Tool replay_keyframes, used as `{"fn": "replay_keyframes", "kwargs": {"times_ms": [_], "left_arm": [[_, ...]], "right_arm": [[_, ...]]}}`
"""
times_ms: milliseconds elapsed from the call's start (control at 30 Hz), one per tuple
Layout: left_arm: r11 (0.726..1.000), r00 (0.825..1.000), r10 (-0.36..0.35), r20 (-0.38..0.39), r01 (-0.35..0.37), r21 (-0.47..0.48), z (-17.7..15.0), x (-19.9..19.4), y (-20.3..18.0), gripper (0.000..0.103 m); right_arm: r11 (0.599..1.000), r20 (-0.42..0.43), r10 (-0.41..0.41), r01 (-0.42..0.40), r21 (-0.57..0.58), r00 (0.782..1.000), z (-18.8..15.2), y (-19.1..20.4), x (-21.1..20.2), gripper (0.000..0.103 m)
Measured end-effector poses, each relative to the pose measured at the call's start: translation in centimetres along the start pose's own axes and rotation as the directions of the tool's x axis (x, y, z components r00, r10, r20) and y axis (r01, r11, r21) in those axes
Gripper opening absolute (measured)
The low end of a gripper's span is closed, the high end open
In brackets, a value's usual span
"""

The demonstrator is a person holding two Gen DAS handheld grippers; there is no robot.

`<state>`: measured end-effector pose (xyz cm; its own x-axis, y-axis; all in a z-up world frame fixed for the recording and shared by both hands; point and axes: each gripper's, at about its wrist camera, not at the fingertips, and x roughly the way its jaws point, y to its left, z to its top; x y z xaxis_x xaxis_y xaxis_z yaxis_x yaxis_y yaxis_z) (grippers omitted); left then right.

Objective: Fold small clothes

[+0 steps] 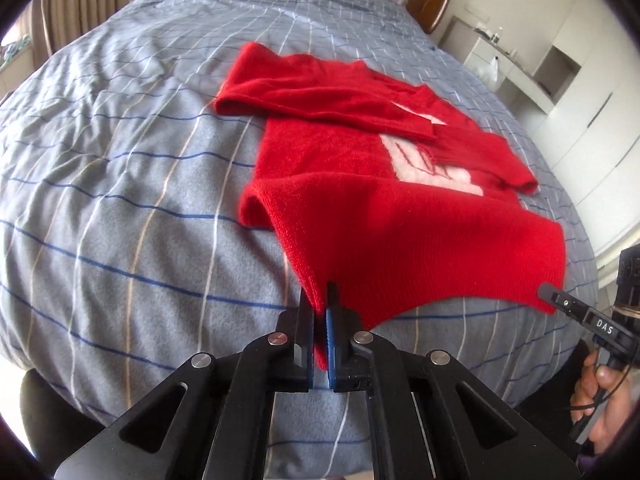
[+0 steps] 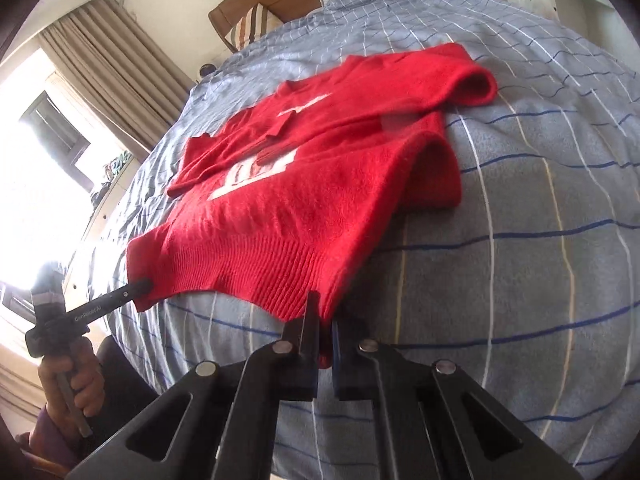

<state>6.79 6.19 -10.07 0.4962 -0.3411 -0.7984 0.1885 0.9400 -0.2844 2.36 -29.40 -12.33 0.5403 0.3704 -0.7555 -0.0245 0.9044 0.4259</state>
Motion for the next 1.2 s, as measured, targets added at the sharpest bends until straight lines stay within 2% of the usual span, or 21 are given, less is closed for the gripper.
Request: {"fn": "replay_keyframes", "kwargs": {"times_ms": [100,167,267,333,400,467,600,900,1100,1167,1200], "left_arm": [[0.999,0.999,0.014,-0.033,-0.013,0.031,-1.5,-2.3,0.9,0.002],[1.0,0.996,0.017,-0.092,-0.015,0.023,-2.4,-2.1,1.5,0.002],[0.999,0.988,0.05,-0.148,-0.047,0.023,-4.1,-0.5,1.5,0.002],[0.998,0.98,0.069,-0.186,-0.067,0.019,-5.0,1.1,1.5,0.002],[0.995,0.971,0.094,-0.218,-0.094,0.009,-5.4,2.4,1.7,0.002],[0.995,0.969,0.093,-0.23,-0.099,-0.017,-5.6,3.4,2.1,0.002],[0.993,0.966,0.106,-0.234,-0.115,-0.023,-5.9,4.6,2.2,0.002],[0.993,0.972,0.115,-0.203,-0.121,-0.017,-6.4,7.1,1.5,0.004],[0.992,0.973,0.115,-0.202,-0.121,-0.019,-6.9,7.2,1.3,0.008],[0.993,0.972,0.104,-0.209,-0.112,-0.025,-6.9,6.9,1.5,0.012],[0.994,0.972,0.098,-0.213,-0.107,-0.028,-7.0,6.7,1.7,0.019]], "right_arm": [[1.0,-0.04,-0.002,0.001,-0.007,0.999,-1.0,0.2,-3.0,0.004],[1.0,-0.086,-0.005,0.006,0.014,0.996,-2.1,-0.1,-4.2,0.004],[0.997,-0.168,-0.035,0.045,0.059,0.985,-4.3,-1.1,-3.5,0.004],[0.992,-0.215,-0.084,0.101,0.071,0.973,-5.5,-1.9,-2.1,0.004],[0.985,-0.232,-0.126,0.15,0.089,0.965,-6.0,-2.5,-0.9,0.004],[0.977,-0.232,-0.184,0.204,0.063,0.955,-6.1,-2.7,-0.1,0.004],[0.97,-0.242,-0.211,0.233,0.065,0.947,-6.2,-3.4,1.5,0.004],[0.971,-0.202,-0.192,0.215,0.101,0.96,-6.2,-4.3,3.6,0.004],[0.973,-0.172,-0.189,0.208,0.103,0.967,-6.8,-4.0,3.1,0.004],[0.973,-0.17,-0.178,0.199,0.113,0.969,-7.0,-4.0,2.9,0.01],[0.974,-0.172,-0.17,0.192,0.119,0.97,-7.1,-4.2,2.5,0.012]]}}
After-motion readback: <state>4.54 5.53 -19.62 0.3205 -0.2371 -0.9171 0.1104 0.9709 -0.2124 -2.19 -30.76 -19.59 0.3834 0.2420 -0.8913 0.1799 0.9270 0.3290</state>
